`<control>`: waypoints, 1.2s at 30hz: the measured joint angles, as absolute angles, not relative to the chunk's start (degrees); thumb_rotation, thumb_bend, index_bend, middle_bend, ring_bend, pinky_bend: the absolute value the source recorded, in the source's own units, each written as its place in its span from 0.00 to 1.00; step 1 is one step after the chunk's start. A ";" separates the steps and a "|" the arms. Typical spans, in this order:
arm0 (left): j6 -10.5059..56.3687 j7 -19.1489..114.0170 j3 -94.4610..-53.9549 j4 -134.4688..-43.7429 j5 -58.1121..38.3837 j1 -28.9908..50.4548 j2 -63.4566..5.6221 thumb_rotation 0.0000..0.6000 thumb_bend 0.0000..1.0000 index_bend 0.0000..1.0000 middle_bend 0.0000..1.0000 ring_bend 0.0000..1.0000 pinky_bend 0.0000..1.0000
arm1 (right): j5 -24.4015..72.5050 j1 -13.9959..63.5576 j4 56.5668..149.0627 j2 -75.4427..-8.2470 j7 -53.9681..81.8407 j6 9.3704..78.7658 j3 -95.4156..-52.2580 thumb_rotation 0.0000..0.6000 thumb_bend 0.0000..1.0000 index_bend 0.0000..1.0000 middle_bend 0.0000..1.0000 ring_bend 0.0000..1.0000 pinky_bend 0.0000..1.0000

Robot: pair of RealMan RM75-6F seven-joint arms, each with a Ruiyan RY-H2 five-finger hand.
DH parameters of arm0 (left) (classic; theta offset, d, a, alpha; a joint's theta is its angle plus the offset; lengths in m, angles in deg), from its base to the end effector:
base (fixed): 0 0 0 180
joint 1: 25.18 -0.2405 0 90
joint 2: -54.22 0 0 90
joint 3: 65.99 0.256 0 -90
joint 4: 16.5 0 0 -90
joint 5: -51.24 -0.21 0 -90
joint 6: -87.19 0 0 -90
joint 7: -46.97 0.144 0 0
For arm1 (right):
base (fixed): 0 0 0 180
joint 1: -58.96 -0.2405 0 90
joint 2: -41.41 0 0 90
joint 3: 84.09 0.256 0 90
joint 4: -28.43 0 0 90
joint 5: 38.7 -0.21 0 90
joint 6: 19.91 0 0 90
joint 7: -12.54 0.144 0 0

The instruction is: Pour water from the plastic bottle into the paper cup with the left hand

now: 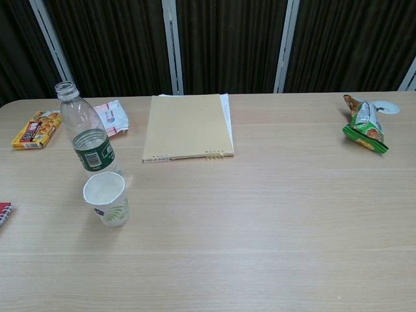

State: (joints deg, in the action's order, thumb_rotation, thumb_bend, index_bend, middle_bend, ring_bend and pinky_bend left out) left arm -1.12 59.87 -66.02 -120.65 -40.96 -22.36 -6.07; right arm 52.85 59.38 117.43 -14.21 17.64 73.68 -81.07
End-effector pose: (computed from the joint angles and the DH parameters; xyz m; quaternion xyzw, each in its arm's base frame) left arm -0.2670 0.1573 0.1596 -0.6331 -0.3440 -0.3779 0.5814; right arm -0.3212 -0.1517 0.2254 0.6023 -0.3128 0.3901 0.6223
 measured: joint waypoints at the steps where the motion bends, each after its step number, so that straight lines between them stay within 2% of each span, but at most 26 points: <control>1: -1.09 59.85 -66.01 -120.64 -40.95 -22.36 -6.07 1.00 0.00 0.00 0.00 0.00 0.00 | 52.82 59.38 117.41 -14.20 17.74 73.60 -81.08 1.00 0.00 0.00 0.00 0.00 0.00; 10: 0.40 58.52 -66.53 -119.31 -40.39 -21.29 -6.37 1.00 0.00 0.00 0.00 0.00 0.00 | 52.85 59.02 117.47 -14.26 18.48 73.00 -81.07 1.00 0.00 0.00 0.00 0.00 0.00; 15: 3.52 51.90 -68.96 -115.19 -39.20 -17.83 -8.58 1.00 0.00 0.00 0.00 0.00 0.00 | 52.15 58.40 117.62 -14.36 18.56 71.65 -80.85 1.00 0.00 0.00 0.00 0.00 0.00; 19: 9.61 43.10 -71.47 -109.98 -36.80 -13.14 -11.96 1.00 0.00 0.00 0.00 0.00 0.00 | 51.13 57.63 117.58 -14.73 17.56 69.87 -80.58 1.00 0.00 0.00 0.00 0.00 0.00; 27: 23.90 25.69 -76.67 -93.15 -30.63 -1.59 -24.21 1.00 0.00 0.00 0.00 0.00 0.00 | 47.74 56.47 117.32 -15.74 15.46 66.34 -80.00 1.00 0.00 0.00 0.00 0.00 0.00; 36: 30.81 20.63 -77.02 -81.16 -27.60 3.33 -32.97 1.00 0.00 0.00 0.00 0.00 0.00 | 46.41 56.03 117.13 -16.56 13.32 64.72 -80.15 1.00 0.00 0.00 0.00 0.00 0.00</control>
State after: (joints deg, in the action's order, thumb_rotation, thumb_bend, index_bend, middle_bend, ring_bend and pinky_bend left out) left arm 30.81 20.63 -77.02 -81.16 -27.60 3.33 -32.97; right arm 46.41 56.03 117.13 -16.56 13.32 64.72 -80.15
